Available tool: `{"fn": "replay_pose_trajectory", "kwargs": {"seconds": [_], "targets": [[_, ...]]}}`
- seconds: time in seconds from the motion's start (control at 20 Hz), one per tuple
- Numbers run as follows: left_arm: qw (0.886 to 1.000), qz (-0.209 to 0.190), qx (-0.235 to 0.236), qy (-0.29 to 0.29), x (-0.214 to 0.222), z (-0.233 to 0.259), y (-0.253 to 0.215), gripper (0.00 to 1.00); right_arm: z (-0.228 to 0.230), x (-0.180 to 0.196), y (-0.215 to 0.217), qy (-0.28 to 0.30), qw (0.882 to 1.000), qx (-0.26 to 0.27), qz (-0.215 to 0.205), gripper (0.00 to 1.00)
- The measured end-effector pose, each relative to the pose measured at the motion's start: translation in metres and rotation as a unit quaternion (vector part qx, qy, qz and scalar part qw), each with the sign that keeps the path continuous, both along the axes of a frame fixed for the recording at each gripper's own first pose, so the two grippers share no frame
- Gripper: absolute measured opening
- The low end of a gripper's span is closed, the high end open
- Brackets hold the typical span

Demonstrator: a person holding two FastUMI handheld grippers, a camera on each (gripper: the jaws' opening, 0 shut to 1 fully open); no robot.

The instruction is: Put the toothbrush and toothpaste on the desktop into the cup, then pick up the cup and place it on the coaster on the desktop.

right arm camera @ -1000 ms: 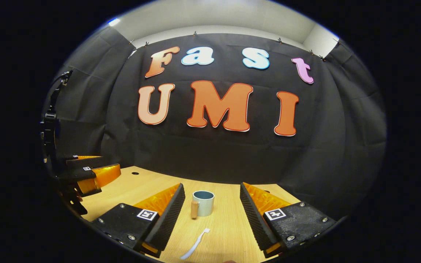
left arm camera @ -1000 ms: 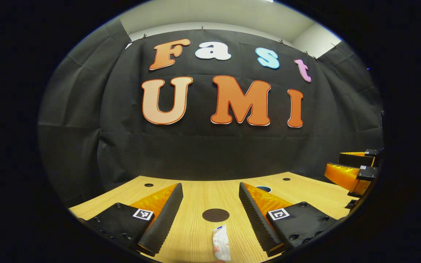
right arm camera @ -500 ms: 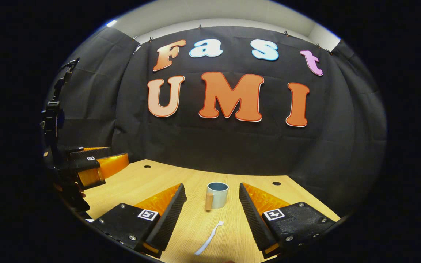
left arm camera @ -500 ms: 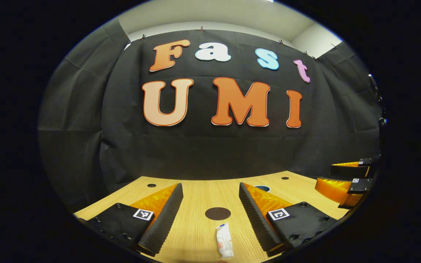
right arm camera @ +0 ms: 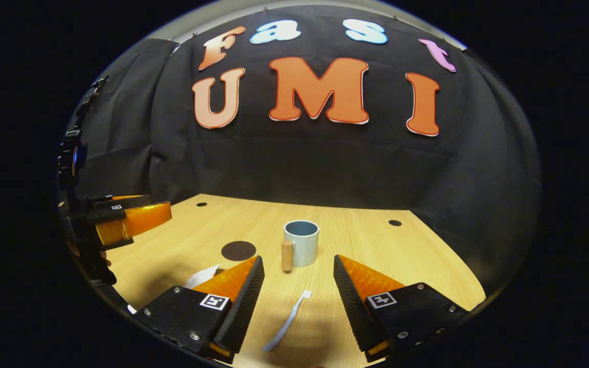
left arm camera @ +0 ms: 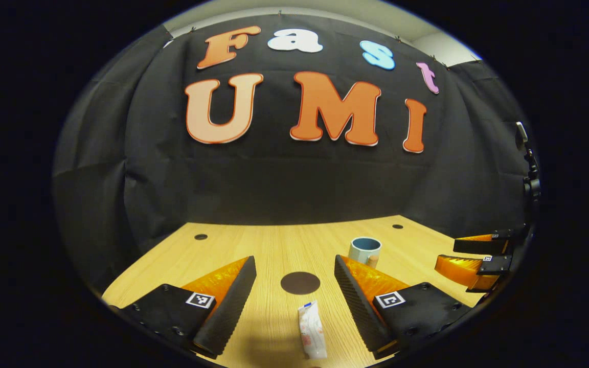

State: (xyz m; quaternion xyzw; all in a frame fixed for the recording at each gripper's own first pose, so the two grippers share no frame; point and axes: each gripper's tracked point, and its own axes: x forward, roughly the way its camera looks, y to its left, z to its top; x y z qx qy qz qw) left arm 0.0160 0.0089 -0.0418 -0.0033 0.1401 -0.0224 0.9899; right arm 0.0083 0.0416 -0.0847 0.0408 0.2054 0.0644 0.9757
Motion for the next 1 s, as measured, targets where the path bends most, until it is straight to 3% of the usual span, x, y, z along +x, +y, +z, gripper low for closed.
{"fn": "replay_pose_trajectory", "kwargs": {"seconds": [0.4,0.55,0.6,0.75,1.0], "targets": [[0.988,-0.025,0.018,0.152,0.002,-0.086,-0.008,0.98,-0.074,-0.004,0.011,0.136,0.990,0.000,0.024,0.71],[0.982,-0.038,0.022,0.185,-0.003,-0.105,-0.015,0.98,-0.087,-0.011,0.018,0.180,0.983,0.003,0.030,0.61],[0.980,-0.041,0.025,0.192,-0.006,-0.113,-0.018,0.98,-0.097,-0.013,0.020,0.191,0.981,0.003,0.032,0.53],[0.975,-0.041,0.032,0.214,-0.010,-0.124,-0.017,0.98,-0.112,-0.017,0.026,0.228,0.973,-0.009,0.035,0.53],[0.966,-0.044,0.037,0.252,-0.013,-0.153,-0.023,0.98,-0.126,-0.026,0.033,0.280,0.960,0.007,0.026,0.43]]}}
